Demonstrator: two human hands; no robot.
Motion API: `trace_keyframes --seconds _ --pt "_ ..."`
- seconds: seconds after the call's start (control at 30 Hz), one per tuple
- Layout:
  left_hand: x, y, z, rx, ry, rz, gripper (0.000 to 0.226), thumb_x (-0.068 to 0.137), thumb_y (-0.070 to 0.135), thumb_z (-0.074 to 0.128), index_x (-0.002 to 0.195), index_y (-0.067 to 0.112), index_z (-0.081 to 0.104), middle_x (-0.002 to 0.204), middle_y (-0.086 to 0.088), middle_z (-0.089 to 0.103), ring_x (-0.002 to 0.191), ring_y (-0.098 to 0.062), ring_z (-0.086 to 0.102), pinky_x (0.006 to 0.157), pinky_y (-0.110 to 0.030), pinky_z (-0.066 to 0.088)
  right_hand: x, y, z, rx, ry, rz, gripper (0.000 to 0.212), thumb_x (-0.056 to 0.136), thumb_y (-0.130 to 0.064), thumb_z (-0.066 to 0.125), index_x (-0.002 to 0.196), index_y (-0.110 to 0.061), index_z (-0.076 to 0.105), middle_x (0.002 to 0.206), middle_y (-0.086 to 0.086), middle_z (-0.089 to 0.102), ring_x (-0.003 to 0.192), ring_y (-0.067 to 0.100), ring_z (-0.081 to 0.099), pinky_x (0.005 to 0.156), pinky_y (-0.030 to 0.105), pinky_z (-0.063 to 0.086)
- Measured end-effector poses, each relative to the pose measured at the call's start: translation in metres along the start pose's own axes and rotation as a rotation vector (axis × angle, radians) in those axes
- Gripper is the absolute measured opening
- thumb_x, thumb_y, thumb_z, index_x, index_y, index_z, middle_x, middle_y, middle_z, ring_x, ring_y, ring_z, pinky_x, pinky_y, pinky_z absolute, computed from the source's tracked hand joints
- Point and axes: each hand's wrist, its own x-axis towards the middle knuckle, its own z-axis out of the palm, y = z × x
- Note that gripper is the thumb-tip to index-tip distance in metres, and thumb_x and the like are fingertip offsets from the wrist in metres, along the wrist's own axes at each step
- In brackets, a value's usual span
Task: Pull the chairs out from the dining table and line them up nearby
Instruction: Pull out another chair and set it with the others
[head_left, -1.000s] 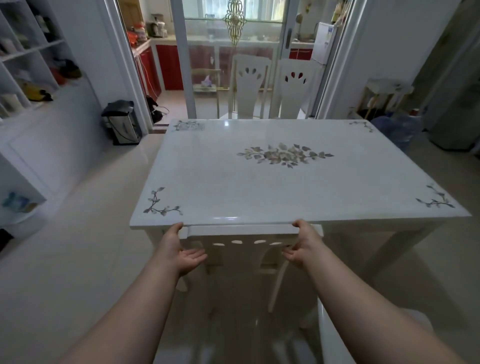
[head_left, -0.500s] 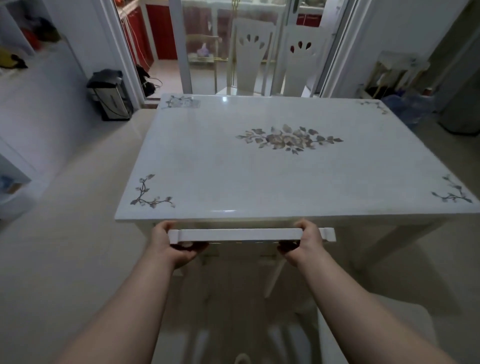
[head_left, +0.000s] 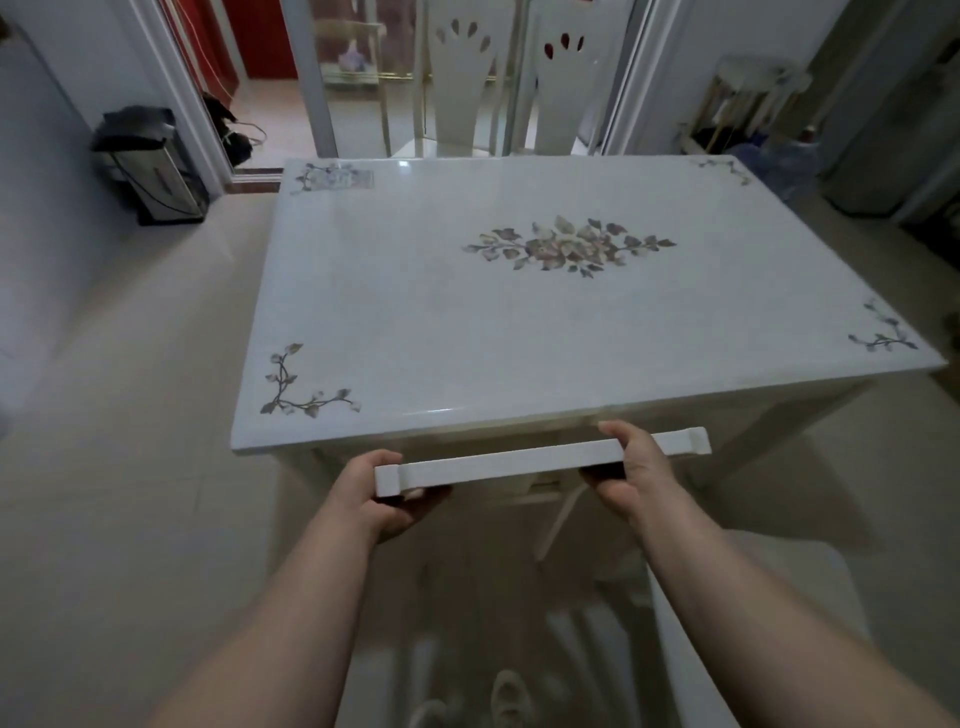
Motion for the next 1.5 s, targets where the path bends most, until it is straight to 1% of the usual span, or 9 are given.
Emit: trace_keyframes --seconds 0.13,0.33,0.57,0.67,0.87,1.17,1.3,1.4,1.5 --pt "0.008 0.005 0.000 -0.023 -0.029 -0.085 0.045 0.094 0.015 0.050 0.131 -0.007 0.041 0.118 -0.033 0.053 0.115 -0.046 0.053 0.083 -0.059 0.047 0.001 0.001 0.005 0.009 0.027 0.022 0.010 0.087 -0.015 0.052 0.089 -0.006 0.051 0.085 0.015 0.054 0.080 0.032 0.055 0.099 0.049 0.045" --pt "0.020 0.006 -0.003 -0.033 -0.106 -0.117 0.037 0.091 0.009 0.048 0.123 -0.008 0.042 0.106 -0.033 0.053 0.096 -0.049 0.055 0.064 -0.062 0.055 0.000 0.001 0.009 0.048 0.062 -0.006 0.009 0.088 -0.011 0.045 0.082 -0.005 0.046 0.080 0.013 0.050 0.073 0.030 0.052 0.095 0.050 0.046" --pt "0.024 0.003 -0.003 -0.076 -0.129 -0.055 0.017 0.087 0.001 0.044 0.103 -0.005 0.045 0.101 -0.028 0.051 0.094 -0.046 0.054 0.089 -0.063 0.047 -0.003 0.003 0.013 0.071 0.091 -0.048 0.009 0.080 -0.004 0.039 0.073 -0.008 0.039 0.072 0.010 0.042 0.066 0.027 0.047 0.069 0.042 0.050" --pt "0.025 0.009 -0.001 -0.090 -0.135 -0.033 0.013 0.084 0.001 0.044 0.096 -0.003 0.045 0.094 -0.024 0.051 0.085 -0.043 0.056 0.073 -0.060 0.053 -0.005 0.001 0.018 0.050 0.094 -0.065 0.010 0.081 -0.004 0.038 0.071 -0.008 0.040 0.071 0.011 0.043 0.066 0.026 0.047 0.078 0.043 0.050" --pt "0.003 0.017 -0.002 -0.057 -0.199 -0.017 0.025 0.085 0.001 0.034 0.100 -0.008 0.051 0.109 -0.028 0.057 0.102 -0.049 0.056 0.096 -0.063 0.044 -0.030 -0.009 0.024 0.025 0.090 -0.074 0.016 0.076 -0.002 0.039 0.088 -0.007 0.049 0.086 0.013 0.052 0.089 0.031 0.054 0.098 0.050 0.045" --pt "-0.066 -0.028 -0.036 -0.046 -0.119 -0.054 0.039 0.083 0.004 0.035 0.116 -0.002 0.054 0.107 -0.024 0.060 0.092 -0.045 0.059 0.079 -0.066 0.050 -0.114 0.010 -0.021 -0.022 0.092 -0.090 0.009 0.081 -0.004 0.043 0.072 -0.007 0.045 0.075 0.011 0.048 0.069 0.027 0.049 0.099 0.049 0.041" --pt "-0.083 -0.049 -0.052 -0.035 -0.139 -0.087 0.039 0.087 0.009 0.033 0.118 -0.003 0.054 0.113 -0.025 0.060 0.097 -0.045 0.059 0.063 -0.069 0.048 -0.136 0.020 -0.041 -0.046 0.101 -0.087 0.011 0.083 -0.006 0.044 0.072 -0.008 0.043 0.075 0.012 0.045 0.069 0.027 0.047 0.100 0.050 0.041" --pt "-0.105 -0.086 -0.073 -0.054 -0.136 -0.082 0.037 0.089 0.013 0.034 0.114 -0.003 0.056 0.125 -0.023 0.059 0.113 -0.043 0.058 0.076 -0.065 0.051 -0.162 0.035 -0.074 -0.100 0.069 -0.094 0.009 0.083 -0.005 0.044 0.074 -0.008 0.043 0.076 0.012 0.046 0.070 0.027 0.048 0.098 0.050 0.042" --pt "-0.122 -0.119 -0.094 -0.077 -0.128 -0.087 0.041 0.089 0.013 0.038 0.124 0.001 0.057 0.129 -0.021 0.058 0.115 -0.041 0.057 0.058 -0.072 0.043 -0.183 0.047 -0.102 -0.116 0.061 -0.111 0.009 0.084 -0.005 0.045 0.075 -0.008 0.043 0.077 0.012 0.046 0.070 0.027 0.047 0.099 0.051 0.041"
